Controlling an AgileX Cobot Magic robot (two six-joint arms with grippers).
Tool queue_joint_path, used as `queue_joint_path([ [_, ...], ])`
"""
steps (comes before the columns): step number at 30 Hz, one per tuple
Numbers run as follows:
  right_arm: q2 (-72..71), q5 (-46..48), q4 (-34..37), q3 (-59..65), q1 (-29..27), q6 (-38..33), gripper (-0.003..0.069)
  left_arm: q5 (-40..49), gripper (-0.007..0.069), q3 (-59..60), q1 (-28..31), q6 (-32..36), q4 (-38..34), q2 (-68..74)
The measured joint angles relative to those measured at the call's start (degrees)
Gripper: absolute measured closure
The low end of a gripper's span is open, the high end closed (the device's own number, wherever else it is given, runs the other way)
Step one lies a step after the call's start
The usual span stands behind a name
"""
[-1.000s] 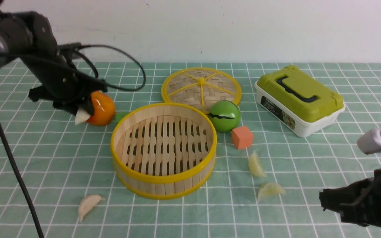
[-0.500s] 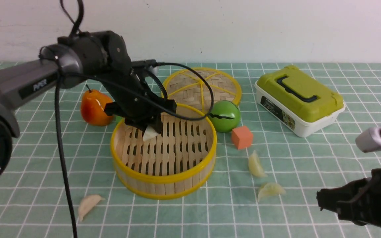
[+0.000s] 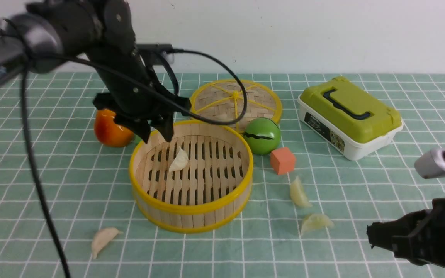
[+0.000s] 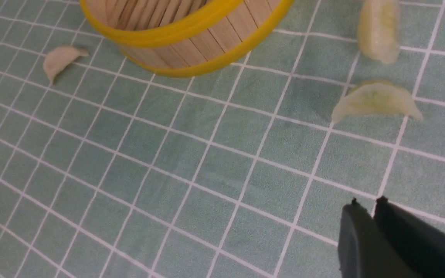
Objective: Put the dumplings into the steamer on the table with the blue tablecloth.
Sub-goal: 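Reach for and grasp a dumpling on the table with the left gripper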
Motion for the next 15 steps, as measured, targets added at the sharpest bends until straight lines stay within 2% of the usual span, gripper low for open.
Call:
queue_joint_path([
  [4, 0.0, 0.5, 0.0, 0.0, 0.0, 0.0, 0.0596, -0.1, 0.0315, 9.3, 0.8, 0.0, 1.8, -9.5],
  [7, 0.0, 1.2, 0.0, 0.0, 0.0, 0.0, 0.0596, -4.4, 0.032, 21.6, 2.3, 0.0, 2.1, -14.7],
  [11, 0.0, 1.4, 0.4, 0.0, 0.0, -1.4, 0.0596, -17.2, 0.0316, 39.4, 4.1, 0.2, 2.7, -18.2],
  [15, 0.0, 1.4, 2.1, 0.0, 0.0, -2.4, 0.0596, -27.1, 0.0293, 46.5, 4.4, 4.1, 2.7, -17.3],
])
